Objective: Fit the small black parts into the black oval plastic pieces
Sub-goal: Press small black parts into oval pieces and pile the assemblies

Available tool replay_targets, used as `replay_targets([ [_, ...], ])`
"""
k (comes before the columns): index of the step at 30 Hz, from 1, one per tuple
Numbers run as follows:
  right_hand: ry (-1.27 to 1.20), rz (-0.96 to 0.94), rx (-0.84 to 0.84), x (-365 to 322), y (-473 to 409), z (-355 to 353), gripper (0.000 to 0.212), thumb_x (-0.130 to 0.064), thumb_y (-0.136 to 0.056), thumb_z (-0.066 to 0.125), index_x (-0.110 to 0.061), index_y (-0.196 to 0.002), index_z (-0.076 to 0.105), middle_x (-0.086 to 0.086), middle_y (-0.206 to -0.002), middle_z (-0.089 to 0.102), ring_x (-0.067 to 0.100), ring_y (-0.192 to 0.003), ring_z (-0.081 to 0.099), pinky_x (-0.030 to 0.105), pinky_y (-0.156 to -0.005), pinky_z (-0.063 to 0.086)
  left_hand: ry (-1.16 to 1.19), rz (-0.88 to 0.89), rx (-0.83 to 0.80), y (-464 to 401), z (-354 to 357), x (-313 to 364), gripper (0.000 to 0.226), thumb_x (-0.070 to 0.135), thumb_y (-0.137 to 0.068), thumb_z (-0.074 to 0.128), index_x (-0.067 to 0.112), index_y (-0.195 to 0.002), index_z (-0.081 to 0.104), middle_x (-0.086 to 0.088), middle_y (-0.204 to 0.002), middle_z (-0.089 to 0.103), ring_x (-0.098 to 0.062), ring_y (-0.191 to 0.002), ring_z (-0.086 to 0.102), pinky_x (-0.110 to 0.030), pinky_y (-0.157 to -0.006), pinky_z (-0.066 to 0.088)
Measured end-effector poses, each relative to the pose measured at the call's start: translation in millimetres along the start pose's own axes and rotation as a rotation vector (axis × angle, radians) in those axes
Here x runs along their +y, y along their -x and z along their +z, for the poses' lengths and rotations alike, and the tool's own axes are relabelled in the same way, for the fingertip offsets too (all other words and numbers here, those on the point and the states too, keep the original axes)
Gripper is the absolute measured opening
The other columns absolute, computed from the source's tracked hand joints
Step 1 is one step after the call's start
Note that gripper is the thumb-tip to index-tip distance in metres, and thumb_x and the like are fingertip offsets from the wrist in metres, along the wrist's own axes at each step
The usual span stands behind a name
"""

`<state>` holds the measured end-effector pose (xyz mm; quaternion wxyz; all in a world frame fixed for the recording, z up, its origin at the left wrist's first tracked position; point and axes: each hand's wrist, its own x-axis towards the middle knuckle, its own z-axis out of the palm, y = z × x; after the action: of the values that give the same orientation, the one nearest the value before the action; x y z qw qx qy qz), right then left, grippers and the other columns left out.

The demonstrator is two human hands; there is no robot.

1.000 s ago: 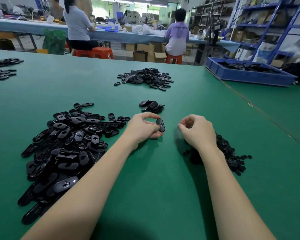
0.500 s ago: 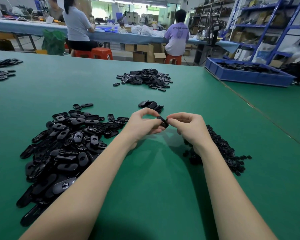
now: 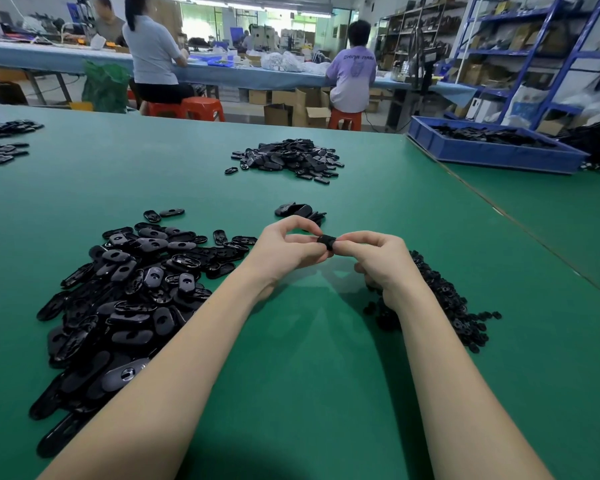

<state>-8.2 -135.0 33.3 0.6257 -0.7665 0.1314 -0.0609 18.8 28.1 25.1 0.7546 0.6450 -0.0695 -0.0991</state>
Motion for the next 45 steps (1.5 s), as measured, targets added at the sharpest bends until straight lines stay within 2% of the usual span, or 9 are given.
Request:
replay_targets([
  [4, -0.027, 0.012, -0.001, 0.7, -0.6, 0.6, 0.008, -0.023, -0.077, 0.086, -0.023, -0.074, 0.078, -0.007, -0.061, 0.059, 0.012, -0.058, 0.043, 0.013, -0.037, 0.027, -0.027, 0.017, -0.009, 0.3, 0.1, -0.2, 0.023, -0.008, -0.084, 0.069, 0.009, -0.097, 0.064, -0.020, -0.099, 0.076, -0.032, -0.099, 0.074, -0.026, -0.085, 0.059],
  [8, -0.051, 0.031, -0.011, 1.5, -0.3, 2.9, 0.009, -0.023, -0.076, 0.086, -0.024, -0.072, 0.078, -0.008, -0.059, 0.059, 0.012, -0.057, 0.041, 0.014, -0.037, 0.026, -0.075, 0.032, -0.005, 0.5, -0.7, 0.4, 0.024, -0.008, -0.083, 0.070, 0.013, -0.094, 0.064, -0.018, -0.098, 0.076, -0.024, -0.088, 0.073, -0.020, -0.076, 0.056],
  [13, -0.060, 0.032, 0.010, 1.8, -1.3, 3.2, 0.009, -0.023, -0.076, 0.087, -0.024, -0.071, 0.079, -0.013, -0.055, 0.059, 0.012, -0.059, 0.041, 0.012, -0.037, 0.028, -0.117, 0.041, -0.025, 0.4, -1.4, 0.7, 0.022, -0.006, -0.083, 0.071, 0.012, -0.094, 0.063, -0.016, -0.095, 0.077, -0.030, -0.100, 0.074, -0.030, -0.094, 0.057],
  [19, -0.009, 0.058, -0.007, 2.5, -0.4, -0.7, 0.023, -0.032, -0.072, 0.091, -0.026, -0.090, 0.078, -0.004, -0.067, 0.059, 0.012, -0.057, 0.043, 0.013, -0.038, 0.027, -0.066, -0.016, -0.066, 0.8, -5.4, 3.7, 0.021, -0.007, -0.087, 0.068, 0.009, -0.100, 0.062, -0.022, -0.099, 0.075, -0.028, -0.089, 0.074, -0.031, -0.080, 0.062],
  [22, -0.011, 0.059, -0.075, 1.3, 1.1, -3.0, 0.017, -0.035, -0.070, 0.091, -0.029, -0.078, 0.078, -0.003, -0.065, 0.057, 0.009, -0.053, 0.043, 0.016, -0.039, 0.026, -0.057, -0.044, -0.098, 1.4, -7.3, 5.7, 0.024, -0.009, -0.088, 0.064, 0.008, -0.104, 0.066, -0.017, -0.094, 0.076, -0.022, -0.084, 0.074, -0.025, -0.073, 0.059],
  [28, -0.017, 0.003, -0.149, 0.8, 0.9, -1.2, 0.013, -0.025, -0.078, 0.087, -0.025, -0.076, 0.074, -0.006, -0.069, 0.061, 0.008, -0.050, 0.039, 0.018, -0.039, 0.024, -0.058, -0.058, -0.092, 0.0, -7.7, 4.5, 0.016, -0.009, -0.089, 0.065, 0.004, -0.098, 0.068, -0.009, -0.077, 0.073, -0.017, -0.073, 0.070, -0.021, -0.073, 0.058],
  [36, 0.040, -0.059, -0.102, 5.8, -3.6, 4.2, 0.015, -0.015, -0.079, 0.084, -0.020, -0.075, 0.071, -0.008, -0.065, 0.062, -0.003, -0.040, 0.044, 0.009, -0.040, 0.030, -0.093, -0.057, -0.074, 0.2, -6.2, 0.6, 0.015, -0.011, -0.087, 0.067, -0.001, -0.099, 0.068, -0.013, -0.078, 0.073, -0.017, -0.068, 0.069, -0.023, -0.074, 0.059],
  [41, 0.038, -0.070, -0.091, 12.8, -5.3, 7.1, 0.013, -0.012, -0.079, 0.082, -0.016, -0.077, 0.070, -0.006, -0.065, 0.061, -0.004, -0.043, 0.045, 0.012, -0.049, 0.035, -0.102, -0.070, -0.068, -0.3, -6.3, -2.2, 0.015, -0.011, -0.087, 0.067, 0.000, -0.097, 0.069, -0.016, -0.083, 0.074, -0.019, -0.070, 0.072, -0.022, -0.070, 0.059],
  [45, 0.035, -0.084, -0.063, 13.4, -5.2, 9.3, 0.012, -0.014, -0.078, 0.083, -0.014, -0.079, 0.071, 0.000, -0.073, 0.066, 0.009, -0.064, 0.053, 0.022, -0.060, 0.039, -0.111, -0.077, -0.074, -0.9, -7.4, -1.5, 0.013, -0.009, -0.088, 0.068, 0.001, -0.097, 0.069, -0.015, -0.084, 0.075, -0.018, -0.071, 0.073, -0.020, -0.070, 0.058],
])
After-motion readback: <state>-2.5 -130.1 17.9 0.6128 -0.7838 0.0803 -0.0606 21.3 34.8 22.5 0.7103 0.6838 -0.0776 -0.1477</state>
